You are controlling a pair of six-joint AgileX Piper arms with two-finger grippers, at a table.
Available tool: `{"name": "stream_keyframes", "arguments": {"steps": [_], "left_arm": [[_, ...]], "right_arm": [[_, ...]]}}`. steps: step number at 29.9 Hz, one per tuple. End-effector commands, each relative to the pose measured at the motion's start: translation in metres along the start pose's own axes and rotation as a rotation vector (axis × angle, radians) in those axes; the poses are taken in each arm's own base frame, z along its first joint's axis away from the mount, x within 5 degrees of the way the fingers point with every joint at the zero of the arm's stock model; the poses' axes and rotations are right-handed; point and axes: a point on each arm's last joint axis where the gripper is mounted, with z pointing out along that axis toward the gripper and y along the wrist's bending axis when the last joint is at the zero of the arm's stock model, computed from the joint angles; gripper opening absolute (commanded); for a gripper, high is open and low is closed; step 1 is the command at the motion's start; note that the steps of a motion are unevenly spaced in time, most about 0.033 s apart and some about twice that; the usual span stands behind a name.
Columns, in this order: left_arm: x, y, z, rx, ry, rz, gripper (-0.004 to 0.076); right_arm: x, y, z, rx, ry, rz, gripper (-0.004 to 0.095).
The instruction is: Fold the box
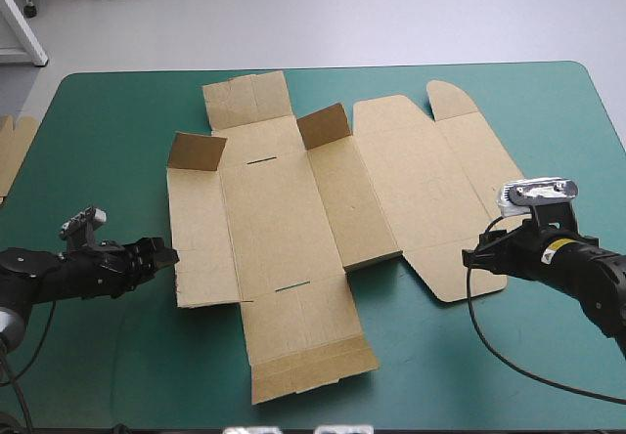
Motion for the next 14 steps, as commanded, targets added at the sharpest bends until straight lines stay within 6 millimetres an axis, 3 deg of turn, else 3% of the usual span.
{"name": "stream_keyframes", "arguments": {"steps": [1, 14], "left_arm": [[-0.004, 0.000, 0.007, 0.058, -0.029, -0.036, 0.0427], [-0.009, 0.004, 0.057, 0.230, 0.093, -0.081, 0.0426]], "right_arm": [[-0.012, 0.000, -0.010, 0.001, -0.088, -0.018, 0.0471], [-0.011, 0.000, -0.010, -0.001, -0.081, -0.027, 0.0470]]}}
